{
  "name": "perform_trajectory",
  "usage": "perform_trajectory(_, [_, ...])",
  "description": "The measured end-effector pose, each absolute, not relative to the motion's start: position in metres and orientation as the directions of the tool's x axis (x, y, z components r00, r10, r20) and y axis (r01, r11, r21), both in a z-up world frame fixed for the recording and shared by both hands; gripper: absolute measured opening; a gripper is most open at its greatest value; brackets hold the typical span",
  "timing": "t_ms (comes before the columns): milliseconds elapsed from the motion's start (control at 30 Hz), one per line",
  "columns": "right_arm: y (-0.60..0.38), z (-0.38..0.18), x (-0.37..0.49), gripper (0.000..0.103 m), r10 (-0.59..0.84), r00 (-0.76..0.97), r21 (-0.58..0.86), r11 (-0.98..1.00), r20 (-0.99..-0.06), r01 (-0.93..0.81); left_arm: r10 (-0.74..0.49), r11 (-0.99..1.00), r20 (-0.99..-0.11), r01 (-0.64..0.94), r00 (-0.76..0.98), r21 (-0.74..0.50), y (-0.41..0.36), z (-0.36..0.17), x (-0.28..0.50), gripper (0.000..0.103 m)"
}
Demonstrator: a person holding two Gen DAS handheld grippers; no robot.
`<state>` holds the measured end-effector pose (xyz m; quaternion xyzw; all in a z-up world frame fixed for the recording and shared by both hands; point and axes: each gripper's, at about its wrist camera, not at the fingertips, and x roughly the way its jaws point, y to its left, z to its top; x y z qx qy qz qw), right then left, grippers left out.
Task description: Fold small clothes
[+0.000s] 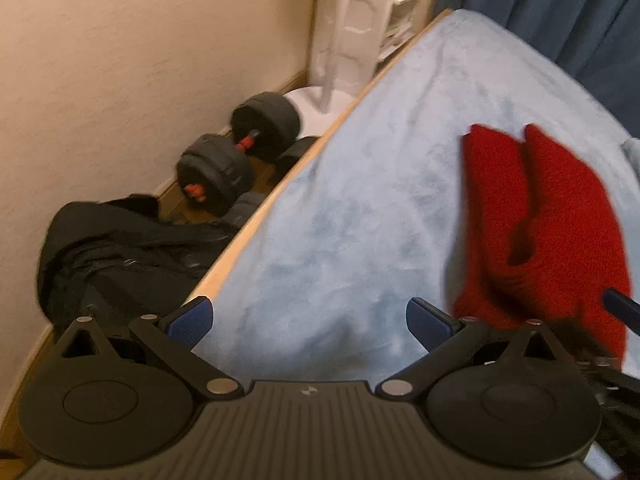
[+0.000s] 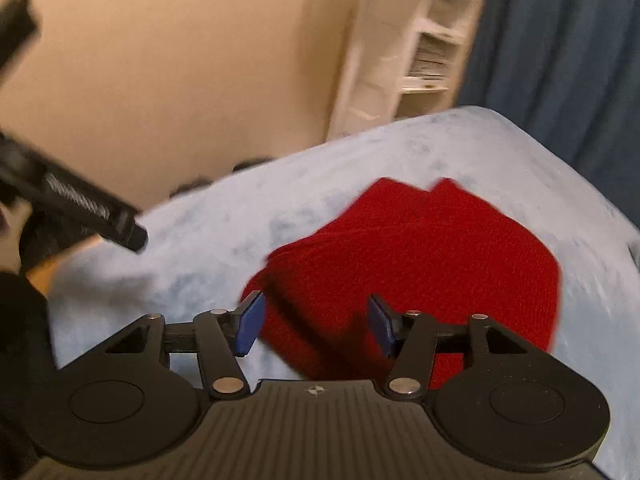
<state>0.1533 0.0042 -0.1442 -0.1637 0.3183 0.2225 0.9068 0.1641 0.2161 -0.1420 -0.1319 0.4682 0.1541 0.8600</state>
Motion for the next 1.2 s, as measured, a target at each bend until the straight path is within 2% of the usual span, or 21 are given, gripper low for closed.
perform_trajectory(100, [-0.035, -0.131, 0.15, 0.057, 0.227, 0.753, -0.136, 0.912, -0.617, -0.387, 0.085, 0.942, -0.811, -0.311, 0.58, -0.124, 0.197, -0.13, 0.173, 0.103])
perform_trajectory(300, [-0.073, -0.141, 0.143, 0.057, 0.171, 0.741, -0.065, 0.958, -0.649, -0.278, -0.05, 0.982, -0.727, -0.098, 0.685, -0.16, 0.15, -0.111, 0.21, 0.103])
perform_trajectory(400, [-0.074, -0.154, 0.141, 0.057, 0.141, 0.729, -0.096, 0.957, -0.67, -0.273, -0.098, 0.993, -0.759, 0.017, 0.643, -0.114, 0.124, -0.13, 0.241, 0.1])
perform_trajectory(467, [-0.073, -0.155, 0.143, 0.057, 0.139, 0.723, -0.099, 0.956, -0.677, -0.276, -0.135, 0.991, -0.79, 0.068, 0.598, -0.117, 0.114, -0.145, 0.252, 0.018])
perform_trajectory(500, [-0.073, -0.155, 0.144, 0.056, 0.145, 0.719, -0.092, 0.956, -0.68, -0.28, -0.177, 0.984, -0.807, 0.073, 0.563, -0.165, 0.115, -0.15, 0.255, 0.013])
perform_trajectory(667, [-0.075, -0.154, 0.143, 0.053, 0.169, 0.715, -0.081, 0.95, -0.678, -0.302, -0.178, 0.978, -0.79, 0.014, 0.586, -0.21, 0.128, -0.143, 0.231, 0.013])
perform_trajectory(767, [-0.071, -0.154, 0.151, 0.053, 0.17, 0.722, -0.07, 0.955, -0.67, -0.289, -0.112, 0.992, -0.808, 0.013, 0.578, -0.128, 0.129, -0.156, 0.223, 0.016])
perform_trajectory(867, [-0.059, -0.159, 0.166, 0.053, 0.146, 0.726, -0.078, 0.961, -0.672, -0.266, -0.058, 0.998, -0.808, 0.024, 0.586, -0.055, 0.12, -0.161, 0.227, 0.033])
perform_trajectory(900, [-0.054, -0.166, 0.173, 0.053, 0.126, 0.7, -0.093, 0.96, -0.703, -0.266, -0.038, 0.999, -0.805, 0.016, 0.593, -0.035, 0.121, -0.158, 0.228, 0.046])
perform_trajectory(933, [-0.049, -0.176, 0.181, 0.053, 0.106, 0.657, -0.105, 0.956, -0.746, -0.274, -0.017, 1.0, -0.802, 0.005, 0.597, -0.018, 0.12, -0.155, 0.228, 0.063])
perform_trajectory(967, [-0.047, -0.183, 0.184, 0.053, 0.097, 0.629, -0.11, 0.953, -0.771, -0.282, 0.007, 1.0, -0.803, -0.014, 0.596, -0.001, 0.12, -0.152, 0.227, 0.072])
perform_trajectory(1000, [-0.047, -0.185, 0.184, 0.053, 0.087, 0.624, -0.121, 0.952, -0.776, -0.283, 0.017, 1.0, -0.803, -0.025, 0.596, 0.002, 0.123, -0.149, 0.224, 0.085])
perform_trajectory(1033, [-0.047, -0.182, 0.181, 0.053, 0.087, 0.632, -0.121, 0.953, -0.77, -0.279, 0.021, 0.999, -0.798, -0.033, 0.603, 0.002, 0.126, -0.145, 0.22, 0.092])
perform_trajectory(1067, [-0.05, -0.174, 0.176, 0.053, 0.091, 0.635, -0.108, 0.957, -0.768, -0.268, 0.035, 0.999, -0.793, -0.048, 0.608, 0.007, 0.129, -0.141, 0.214, 0.095])
perform_trajectory(1100, [-0.052, -0.167, 0.17, 0.053, 0.096, 0.636, -0.09, 0.963, -0.766, -0.254, 0.054, 0.998, -0.791, -0.069, 0.61, 0.015, 0.132, -0.137, 0.207, 0.103])
perform_trajectory(1200, [-0.061, -0.137, 0.139, 0.057, 0.14, 0.654, -0.042, 0.966, -0.743, -0.254, 0.084, 0.993, -0.805, -0.114, 0.587, 0.021, 0.136, -0.128, 0.188, 0.103])
